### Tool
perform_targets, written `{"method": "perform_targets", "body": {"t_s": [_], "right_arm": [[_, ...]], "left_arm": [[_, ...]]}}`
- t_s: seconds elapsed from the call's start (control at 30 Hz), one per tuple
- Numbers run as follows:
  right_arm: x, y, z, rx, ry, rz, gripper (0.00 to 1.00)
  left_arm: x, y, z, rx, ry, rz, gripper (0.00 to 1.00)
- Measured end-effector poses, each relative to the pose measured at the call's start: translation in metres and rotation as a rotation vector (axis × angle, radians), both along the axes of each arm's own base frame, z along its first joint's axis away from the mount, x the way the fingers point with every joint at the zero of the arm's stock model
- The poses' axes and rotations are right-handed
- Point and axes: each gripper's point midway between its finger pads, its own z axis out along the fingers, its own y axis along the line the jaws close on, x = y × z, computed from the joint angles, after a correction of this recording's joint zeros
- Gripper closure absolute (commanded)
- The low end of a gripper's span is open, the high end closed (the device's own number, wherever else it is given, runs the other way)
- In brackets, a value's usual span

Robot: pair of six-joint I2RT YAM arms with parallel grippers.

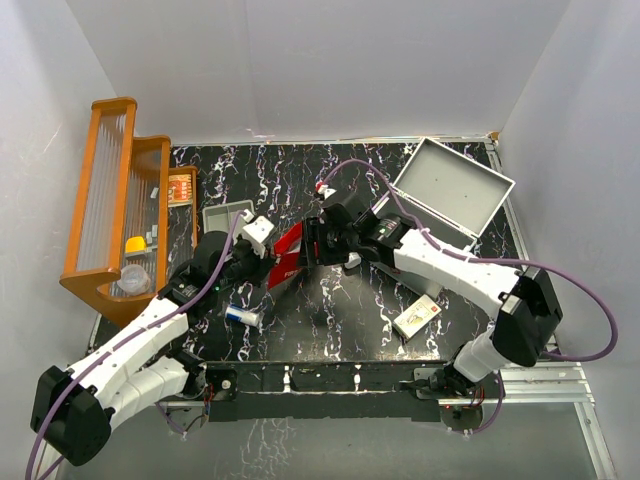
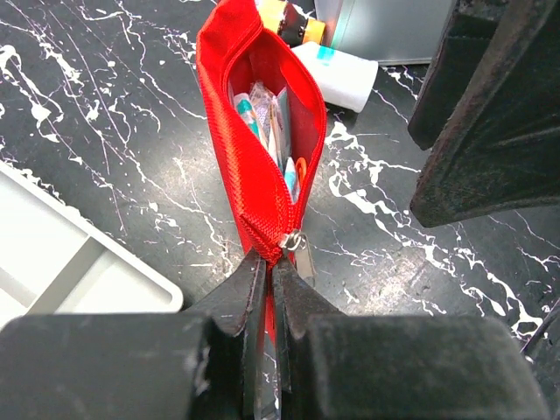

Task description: Organize the medicine kit

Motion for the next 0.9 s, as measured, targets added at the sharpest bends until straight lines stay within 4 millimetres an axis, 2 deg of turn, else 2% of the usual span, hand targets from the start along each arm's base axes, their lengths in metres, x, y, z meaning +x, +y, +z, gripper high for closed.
{"method": "perform_targets", "body": {"t_s": [0.27, 0.5, 0.67, 0.9], "right_arm": [[-0.005, 0.003, 0.001, 0.063, -0.03, 0.031, 0.53], [-0.006, 0.018, 0.0, 0.202, -0.095, 0.079, 0.66], [-0.007, 0.027, -0.002, 0.267, -0.15, 0.128, 0.72], [-0.004, 0.039, 0.009, 0.341, -0.222, 0.182, 0.71]], "left_arm": [[-0.001, -0.002, 0.003, -0.013, 0.005, -0.002, 1.0], [-0.005, -0.006, 0.003, -0.024, 0.02, -0.031, 1.0], [-0.01, -0.009, 0.004, -0.03, 0.03, -0.059, 1.0], [-0.016, -0.014, 0.007, -0.041, 0.028, -0.11, 1.0]]}}
